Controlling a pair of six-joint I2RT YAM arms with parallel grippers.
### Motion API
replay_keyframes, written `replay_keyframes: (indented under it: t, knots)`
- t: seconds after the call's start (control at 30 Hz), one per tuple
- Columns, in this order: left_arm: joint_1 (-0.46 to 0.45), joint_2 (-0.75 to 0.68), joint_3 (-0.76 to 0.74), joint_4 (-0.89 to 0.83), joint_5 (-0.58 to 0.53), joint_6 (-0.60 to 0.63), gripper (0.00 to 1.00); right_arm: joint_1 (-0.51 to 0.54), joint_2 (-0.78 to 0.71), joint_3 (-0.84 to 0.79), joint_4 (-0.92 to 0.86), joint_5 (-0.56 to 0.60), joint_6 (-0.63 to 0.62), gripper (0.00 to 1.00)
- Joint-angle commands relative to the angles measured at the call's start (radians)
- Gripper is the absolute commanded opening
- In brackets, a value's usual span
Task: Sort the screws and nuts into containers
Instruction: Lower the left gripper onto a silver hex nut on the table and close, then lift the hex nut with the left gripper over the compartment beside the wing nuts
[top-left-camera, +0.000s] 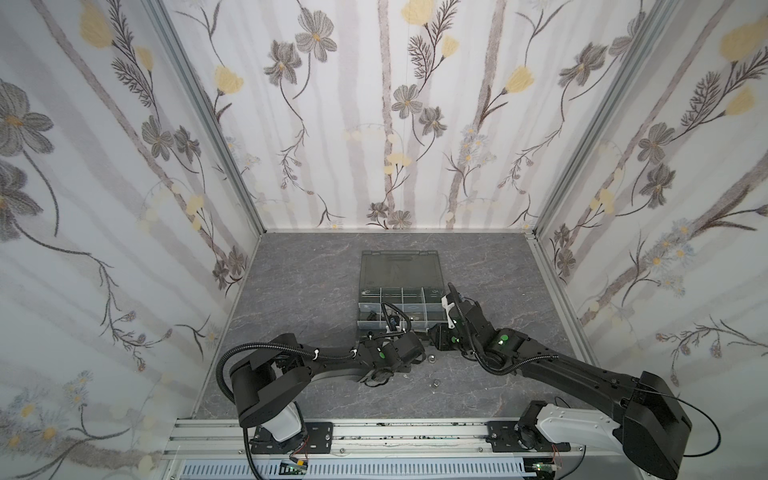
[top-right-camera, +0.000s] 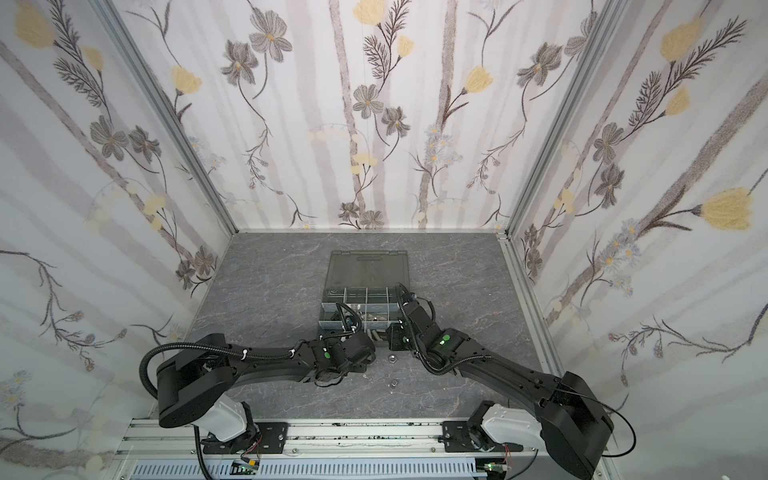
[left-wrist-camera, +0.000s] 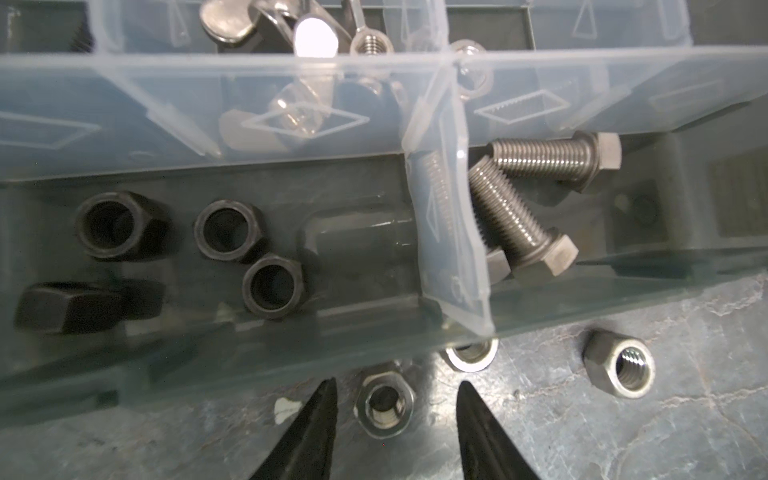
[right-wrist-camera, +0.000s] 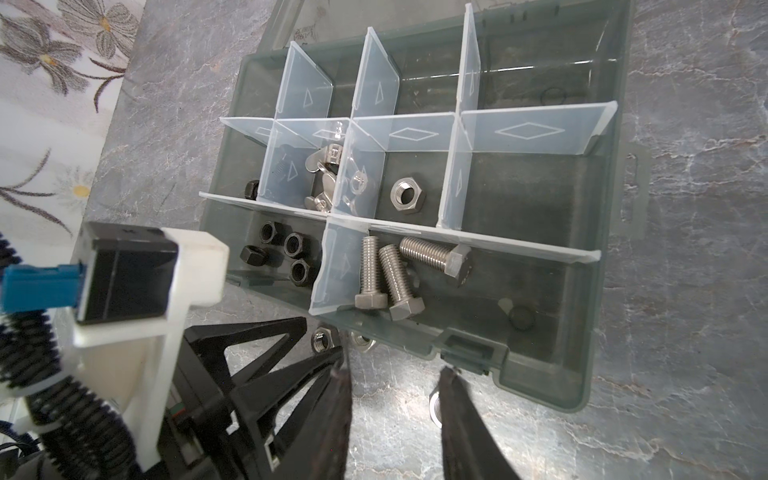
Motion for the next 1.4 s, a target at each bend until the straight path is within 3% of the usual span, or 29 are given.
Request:
replay_keyframes:
  t: [0.0, 0.8, 1.37]
  knots:
    - [0.001, 0.022, 0.012, -0.003, -0.001, 0.021, 0.49, 0.002, -0.001, 0.008, 0.006, 0.014, -0.006, 0.36]
    - [-0.021, 0.075, 0.024, -0.073, -0.025, 0.052, 0.27, 0.002, -0.006, -0.009, 0.010, 0.028, -0.006, 0.36]
    - [-0.019, -0.054, 0.081, -0.071, 0.000, 0.066, 0.26, -0.010, -0.050, -0.050, 0.015, 0.054, -0.012, 0.37]
